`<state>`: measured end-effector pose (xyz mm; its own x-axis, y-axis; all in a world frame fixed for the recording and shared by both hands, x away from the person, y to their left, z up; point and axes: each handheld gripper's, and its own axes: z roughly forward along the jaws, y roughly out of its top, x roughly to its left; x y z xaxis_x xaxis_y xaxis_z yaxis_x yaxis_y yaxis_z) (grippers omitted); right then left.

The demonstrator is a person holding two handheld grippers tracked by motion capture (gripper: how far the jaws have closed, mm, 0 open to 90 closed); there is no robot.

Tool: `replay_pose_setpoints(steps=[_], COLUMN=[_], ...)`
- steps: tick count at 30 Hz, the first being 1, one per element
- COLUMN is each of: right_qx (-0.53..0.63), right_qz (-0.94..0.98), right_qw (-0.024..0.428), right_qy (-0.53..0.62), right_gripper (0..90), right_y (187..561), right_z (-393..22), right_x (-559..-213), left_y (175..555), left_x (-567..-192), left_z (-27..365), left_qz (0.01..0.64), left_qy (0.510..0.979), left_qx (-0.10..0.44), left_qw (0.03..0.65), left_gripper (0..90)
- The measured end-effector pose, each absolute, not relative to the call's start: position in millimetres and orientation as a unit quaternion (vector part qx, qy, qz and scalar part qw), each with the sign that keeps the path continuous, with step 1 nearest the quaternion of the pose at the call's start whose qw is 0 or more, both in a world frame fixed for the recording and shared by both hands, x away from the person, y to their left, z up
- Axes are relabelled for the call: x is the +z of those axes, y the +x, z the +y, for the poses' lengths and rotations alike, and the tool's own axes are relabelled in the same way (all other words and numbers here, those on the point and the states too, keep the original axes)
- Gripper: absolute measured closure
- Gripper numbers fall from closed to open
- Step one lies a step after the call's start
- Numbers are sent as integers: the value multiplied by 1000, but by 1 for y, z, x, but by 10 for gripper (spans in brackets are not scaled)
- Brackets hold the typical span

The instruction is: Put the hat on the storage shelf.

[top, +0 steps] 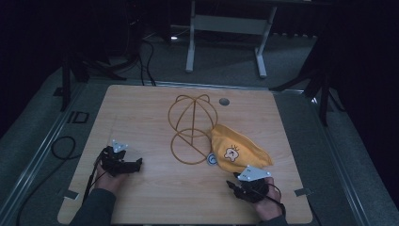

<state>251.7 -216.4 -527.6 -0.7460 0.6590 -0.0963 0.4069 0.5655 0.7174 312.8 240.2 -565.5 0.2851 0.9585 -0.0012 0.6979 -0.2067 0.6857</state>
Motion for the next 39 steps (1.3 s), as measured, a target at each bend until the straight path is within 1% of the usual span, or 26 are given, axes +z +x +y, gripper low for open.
replay_pose_setpoints(steps=[14,29,39], right_qx=[348,350,309], right_qz=[870,859,870], right_qw=[176,193,191], right_qy=[301,321,333], right_gripper=[572,571,578], right_y=[252,255,266], right_z=[-219,-245,-245], right_x=[-525,-519,-539], left_y=[313,313,313], left_x=[-566,-566,-566], left_z=[240,240,240], left_qz=[556,556,556], left_qy=[745,744,744], left_qx=[221,221,221], left_qw=[297,297,297], left_gripper=[22,22,22])
